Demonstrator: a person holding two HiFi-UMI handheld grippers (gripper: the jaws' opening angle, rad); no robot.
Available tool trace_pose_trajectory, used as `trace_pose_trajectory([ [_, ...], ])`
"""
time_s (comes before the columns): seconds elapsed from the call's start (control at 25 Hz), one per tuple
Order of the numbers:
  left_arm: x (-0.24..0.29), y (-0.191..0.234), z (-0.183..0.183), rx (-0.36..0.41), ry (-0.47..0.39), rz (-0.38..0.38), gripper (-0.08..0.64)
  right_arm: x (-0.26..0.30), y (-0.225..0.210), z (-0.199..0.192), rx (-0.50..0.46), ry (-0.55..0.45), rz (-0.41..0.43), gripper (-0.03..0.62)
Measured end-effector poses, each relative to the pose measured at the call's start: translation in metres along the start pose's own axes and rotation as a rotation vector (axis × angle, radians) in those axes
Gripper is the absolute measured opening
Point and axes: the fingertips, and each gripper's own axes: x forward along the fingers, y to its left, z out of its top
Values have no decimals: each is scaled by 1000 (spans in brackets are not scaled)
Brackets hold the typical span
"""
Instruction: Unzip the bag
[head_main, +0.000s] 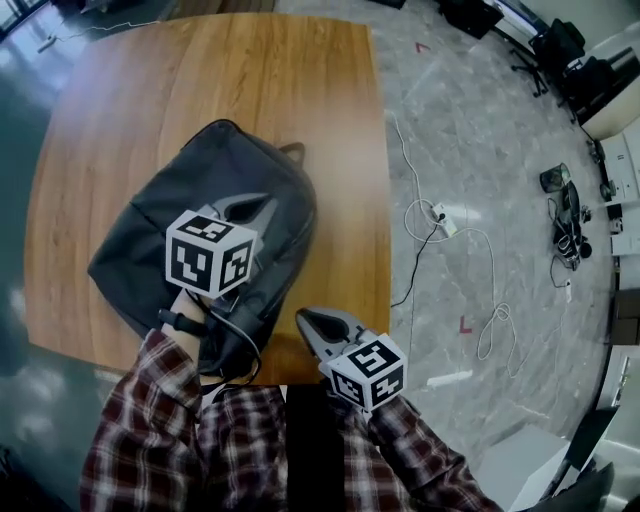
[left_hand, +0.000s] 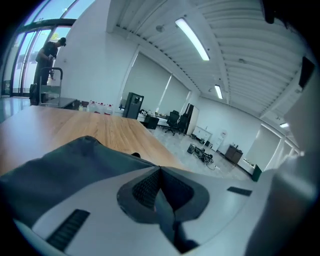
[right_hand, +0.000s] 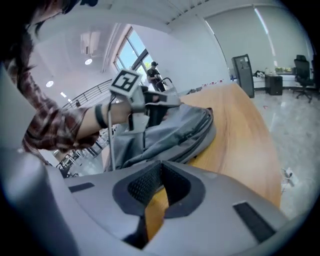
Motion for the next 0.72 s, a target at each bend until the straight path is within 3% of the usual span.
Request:
trace_pose_trajectory([
  [0.2, -87, -20, 23, -8, -181, 94, 9, -18, -4, 80, -56, -143, -11, 18],
  [0.44, -164, -66, 44, 52, -288, 204, 9, -51, 35, 171, -199, -317, -86, 17],
  [0.56, -187, -83, 53, 55, -349, 235, 9, -66, 58, 195, -222, -389, -65, 14],
  [0.72, -201, -97, 63, 92, -369, 234, 9, -80, 79, 210, -256, -444, -69, 12],
])
